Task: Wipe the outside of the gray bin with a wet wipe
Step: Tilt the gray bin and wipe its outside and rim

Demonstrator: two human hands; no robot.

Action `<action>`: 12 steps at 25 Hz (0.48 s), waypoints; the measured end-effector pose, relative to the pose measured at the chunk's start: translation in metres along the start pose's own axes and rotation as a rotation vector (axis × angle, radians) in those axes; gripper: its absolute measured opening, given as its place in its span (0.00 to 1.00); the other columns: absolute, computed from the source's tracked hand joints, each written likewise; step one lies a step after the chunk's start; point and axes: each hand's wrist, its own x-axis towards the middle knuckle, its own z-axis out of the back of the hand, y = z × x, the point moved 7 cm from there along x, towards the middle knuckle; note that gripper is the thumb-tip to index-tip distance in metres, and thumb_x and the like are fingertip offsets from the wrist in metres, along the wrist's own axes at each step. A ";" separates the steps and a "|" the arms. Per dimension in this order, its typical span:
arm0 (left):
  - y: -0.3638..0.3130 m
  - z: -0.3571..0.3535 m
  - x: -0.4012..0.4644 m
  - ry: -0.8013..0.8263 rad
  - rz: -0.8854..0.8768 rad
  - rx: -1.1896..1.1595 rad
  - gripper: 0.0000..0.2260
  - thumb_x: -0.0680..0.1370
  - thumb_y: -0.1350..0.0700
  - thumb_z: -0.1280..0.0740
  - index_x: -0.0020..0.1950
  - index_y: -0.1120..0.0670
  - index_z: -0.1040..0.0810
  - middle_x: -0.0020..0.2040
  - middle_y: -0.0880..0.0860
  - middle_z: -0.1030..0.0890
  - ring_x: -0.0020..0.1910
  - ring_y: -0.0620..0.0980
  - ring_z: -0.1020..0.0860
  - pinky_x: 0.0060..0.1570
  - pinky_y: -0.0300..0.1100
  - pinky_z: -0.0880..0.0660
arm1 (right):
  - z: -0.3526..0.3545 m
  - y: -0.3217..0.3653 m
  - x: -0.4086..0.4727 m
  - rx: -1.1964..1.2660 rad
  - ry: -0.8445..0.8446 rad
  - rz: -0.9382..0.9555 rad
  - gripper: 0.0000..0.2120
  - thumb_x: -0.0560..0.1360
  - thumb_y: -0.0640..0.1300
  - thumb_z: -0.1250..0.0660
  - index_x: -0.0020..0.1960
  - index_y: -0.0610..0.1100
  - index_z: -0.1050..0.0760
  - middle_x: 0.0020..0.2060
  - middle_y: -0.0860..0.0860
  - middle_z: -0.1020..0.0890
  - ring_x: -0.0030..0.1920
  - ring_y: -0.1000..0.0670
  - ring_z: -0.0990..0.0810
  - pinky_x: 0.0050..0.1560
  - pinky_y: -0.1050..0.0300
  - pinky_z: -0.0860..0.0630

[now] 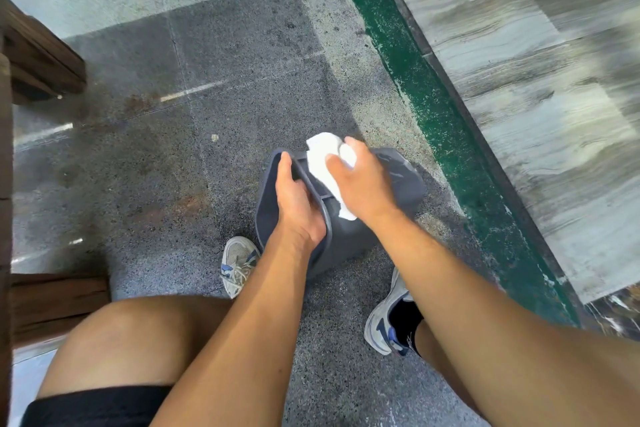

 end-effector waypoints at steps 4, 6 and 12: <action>-0.002 0.001 0.002 -0.023 0.028 0.023 0.37 0.77 0.30 0.46 0.68 0.59 0.21 0.65 0.63 0.20 0.66 0.62 0.22 0.70 0.60 0.32 | -0.015 -0.002 -0.004 -0.025 -0.053 0.015 0.23 0.78 0.52 0.35 0.70 0.44 0.30 0.63 0.43 0.23 0.63 0.41 0.26 0.63 0.48 0.28; -0.001 0.002 0.000 -0.032 0.016 -0.016 0.37 0.78 0.31 0.46 0.69 0.60 0.23 0.66 0.63 0.21 0.66 0.62 0.23 0.71 0.58 0.31 | -0.019 -0.002 -0.007 -0.075 -0.083 0.006 0.19 0.78 0.53 0.37 0.64 0.43 0.29 0.60 0.43 0.22 0.62 0.40 0.27 0.63 0.44 0.29; -0.004 0.000 -0.005 0.026 -0.003 -0.106 0.37 0.80 0.33 0.47 0.72 0.63 0.26 0.68 0.65 0.23 0.69 0.61 0.25 0.72 0.55 0.32 | -0.024 -0.001 -0.009 -0.167 -0.194 -0.047 0.16 0.76 0.54 0.37 0.58 0.45 0.30 0.60 0.44 0.20 0.64 0.40 0.29 0.63 0.44 0.34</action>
